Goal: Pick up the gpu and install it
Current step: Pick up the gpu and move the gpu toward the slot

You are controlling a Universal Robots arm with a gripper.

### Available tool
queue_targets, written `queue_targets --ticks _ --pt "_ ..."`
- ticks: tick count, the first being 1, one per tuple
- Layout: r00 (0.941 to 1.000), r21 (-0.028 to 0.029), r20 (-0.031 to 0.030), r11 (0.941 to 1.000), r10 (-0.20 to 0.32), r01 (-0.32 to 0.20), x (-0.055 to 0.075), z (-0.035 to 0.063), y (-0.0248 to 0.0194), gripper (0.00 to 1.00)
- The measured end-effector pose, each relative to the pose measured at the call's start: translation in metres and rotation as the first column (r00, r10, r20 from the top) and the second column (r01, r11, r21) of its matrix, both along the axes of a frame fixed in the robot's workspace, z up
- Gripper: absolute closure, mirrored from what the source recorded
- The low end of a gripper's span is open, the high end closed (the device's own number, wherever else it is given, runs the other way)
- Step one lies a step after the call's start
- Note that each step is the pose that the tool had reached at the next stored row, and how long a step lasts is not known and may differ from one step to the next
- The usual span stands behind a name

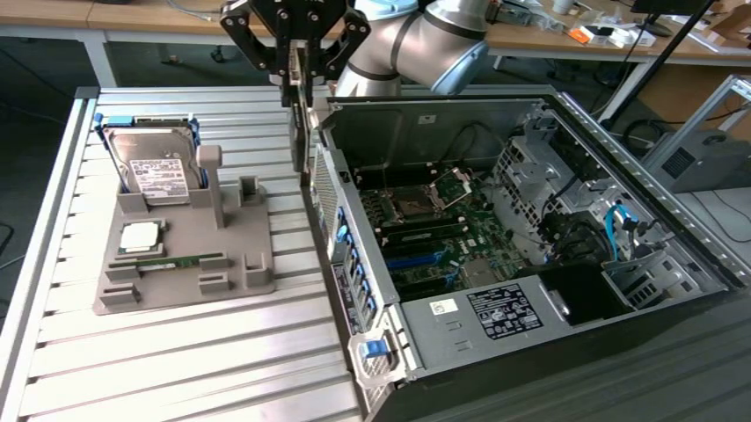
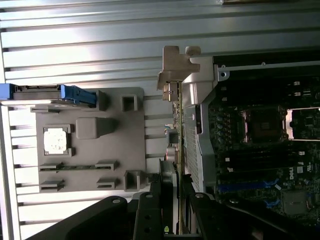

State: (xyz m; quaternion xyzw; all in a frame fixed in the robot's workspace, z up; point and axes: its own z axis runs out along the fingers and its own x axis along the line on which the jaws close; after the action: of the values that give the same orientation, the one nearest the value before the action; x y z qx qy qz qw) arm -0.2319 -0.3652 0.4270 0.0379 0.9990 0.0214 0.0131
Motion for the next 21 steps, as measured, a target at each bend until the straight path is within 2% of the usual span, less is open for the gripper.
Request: queue_targets --ticks 21 --pt "1.0000 -0.0008 -0.0001 1.0000 0.000 0.000 0.0058 0.0000 0.0000 0.73"
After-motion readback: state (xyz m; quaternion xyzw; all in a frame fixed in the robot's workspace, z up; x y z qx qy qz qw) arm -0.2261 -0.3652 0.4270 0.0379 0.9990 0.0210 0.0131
